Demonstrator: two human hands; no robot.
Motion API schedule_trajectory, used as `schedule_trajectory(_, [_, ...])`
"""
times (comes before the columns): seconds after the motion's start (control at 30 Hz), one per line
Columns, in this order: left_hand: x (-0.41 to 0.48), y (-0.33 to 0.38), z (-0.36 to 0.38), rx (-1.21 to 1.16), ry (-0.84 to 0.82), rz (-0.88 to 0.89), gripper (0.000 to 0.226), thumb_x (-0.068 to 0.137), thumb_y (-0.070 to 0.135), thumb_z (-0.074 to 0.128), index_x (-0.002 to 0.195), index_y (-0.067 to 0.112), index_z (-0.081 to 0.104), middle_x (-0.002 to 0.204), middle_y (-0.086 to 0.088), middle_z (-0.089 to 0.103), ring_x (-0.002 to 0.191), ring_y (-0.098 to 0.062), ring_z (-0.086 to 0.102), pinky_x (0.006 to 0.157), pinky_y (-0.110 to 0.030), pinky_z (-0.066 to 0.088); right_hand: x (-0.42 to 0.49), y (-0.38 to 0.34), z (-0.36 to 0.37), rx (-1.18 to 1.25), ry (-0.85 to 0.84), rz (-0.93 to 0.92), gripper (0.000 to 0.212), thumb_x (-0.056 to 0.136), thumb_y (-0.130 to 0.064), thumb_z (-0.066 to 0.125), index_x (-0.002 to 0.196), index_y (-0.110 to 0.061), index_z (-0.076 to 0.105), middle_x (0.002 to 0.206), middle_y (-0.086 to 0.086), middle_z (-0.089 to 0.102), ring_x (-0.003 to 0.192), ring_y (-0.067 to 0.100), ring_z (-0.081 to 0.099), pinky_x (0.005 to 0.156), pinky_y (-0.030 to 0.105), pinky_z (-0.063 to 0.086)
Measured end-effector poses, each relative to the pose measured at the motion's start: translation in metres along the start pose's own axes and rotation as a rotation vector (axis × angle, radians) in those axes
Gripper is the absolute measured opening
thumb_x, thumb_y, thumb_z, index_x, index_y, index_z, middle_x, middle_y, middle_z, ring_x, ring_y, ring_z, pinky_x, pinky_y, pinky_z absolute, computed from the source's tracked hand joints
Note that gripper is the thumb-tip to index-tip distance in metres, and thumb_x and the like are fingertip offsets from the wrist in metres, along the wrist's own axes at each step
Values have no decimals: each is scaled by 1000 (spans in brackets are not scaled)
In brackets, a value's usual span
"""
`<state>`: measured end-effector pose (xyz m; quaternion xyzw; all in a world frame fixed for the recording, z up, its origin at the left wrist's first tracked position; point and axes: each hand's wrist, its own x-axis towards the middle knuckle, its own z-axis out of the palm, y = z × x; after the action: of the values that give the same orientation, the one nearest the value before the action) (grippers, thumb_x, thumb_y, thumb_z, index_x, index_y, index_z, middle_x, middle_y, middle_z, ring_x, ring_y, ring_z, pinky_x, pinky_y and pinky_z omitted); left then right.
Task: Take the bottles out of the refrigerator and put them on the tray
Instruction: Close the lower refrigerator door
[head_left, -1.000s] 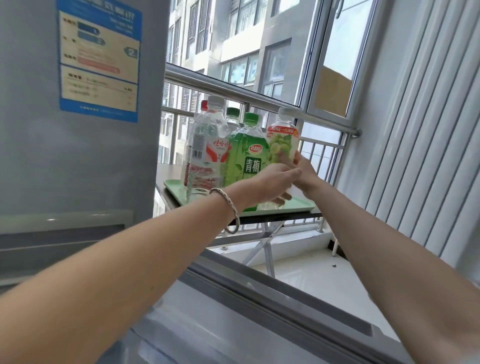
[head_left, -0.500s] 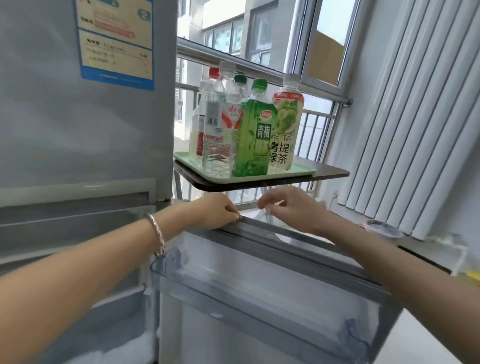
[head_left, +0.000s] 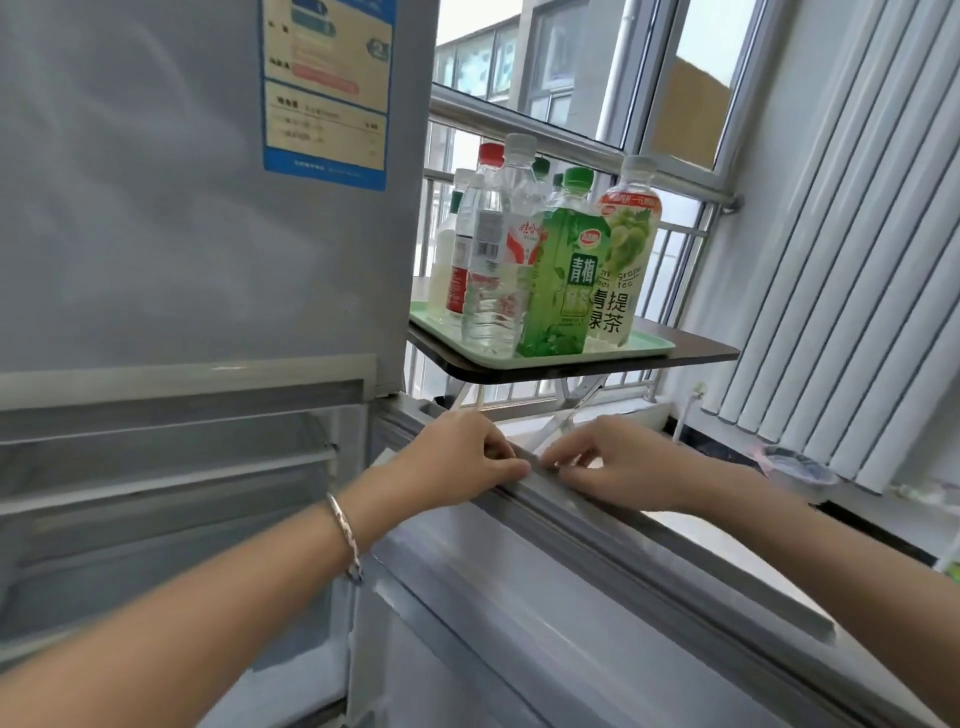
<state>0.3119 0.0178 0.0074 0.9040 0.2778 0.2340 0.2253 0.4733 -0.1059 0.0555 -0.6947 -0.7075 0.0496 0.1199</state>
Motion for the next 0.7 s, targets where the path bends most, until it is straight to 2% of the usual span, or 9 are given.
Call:
schedule_trajectory(0.13, [-22, -4, -11, 40, -23, 62, 29, 86, 47, 62, 95, 23, 74, 86, 12, 65, 82, -6, 59, 71, -22, 47, 3, -16, 9, -34, 25, -152, 23, 86, -26, 62, 106, -26, 76, 113, -13, 70, 107, 4, 61, 98, 27, 45])
schedule_trajectory(0.23, [-38, -10, -22, 75, -31, 86, 28, 90, 41, 60, 103, 20, 74, 97, 6, 69, 91, -9, 60, 79, -23, 48, 12, -28, 28, -3, 79, -304, 14, 81, -16, 67, 88, -20, 78, 105, -11, 69, 100, 5, 63, 95, 29, 46])
schedule_trajectory(0.33, [-53, -14, -37, 95, -41, 56, 25, 91, 38, 61, 103, 20, 74, 86, 14, 64, 75, 1, 56, 63, -5, 38, 18, -40, 46, 73, 176, -400, 9, 77, -10, 70, 77, -15, 78, 96, -6, 73, 92, 9, 67, 88, 34, 50])
schedule_trajectory(0.37, [-55, -11, -42, 115, -41, 48, 24, 91, 38, 61, 104, 22, 74, 81, 19, 59, 72, 5, 53, 59, -4, 36, 18, -41, 49, 100, 218, -422, 9, 76, -9, 70, 74, -13, 77, 92, -3, 73, 89, 12, 67, 84, 36, 52])
schedule_trajectory(0.43, [-70, -12, -48, 165, -55, 20, 25, 91, 38, 59, 107, 24, 71, 80, 22, 55, 74, 6, 52, 62, -7, 35, 20, -53, 63, 147, 274, -477, 11, 79, -10, 67, 70, -8, 73, 84, 3, 72, 84, 19, 67, 78, 39, 52])
schedule_trajectory(0.53, [-93, -15, -59, 202, -126, -37, 34, 91, 43, 53, 118, 25, 63, 105, 11, 63, 94, -8, 58, 79, -23, 44, 22, -72, 80, 206, 336, -514, 20, 83, -16, 60, 68, -5, 69, 77, 6, 68, 75, 26, 63, 69, 43, 51])
schedule_trajectory(0.63, [-112, -16, -75, 267, -191, -100, 45, 87, 48, 55, 126, 25, 58, 125, 0, 61, 116, -22, 56, 98, -39, 47, 25, -93, 94, 237, 434, -542, 20, 83, -15, 57, 69, -7, 68, 75, 2, 65, 73, 20, 59, 69, 33, 47])
schedule_trajectory(0.7, [-124, -20, -87, 354, -235, -138, 53, 86, 48, 56, 135, 28, 51, 143, -3, 50, 138, -25, 38, 110, -42, 37, 28, -108, 104, 239, 462, -553, 18, 84, -14, 57, 73, -8, 70, 78, 2, 66, 76, 19, 58, 72, 27, 42])
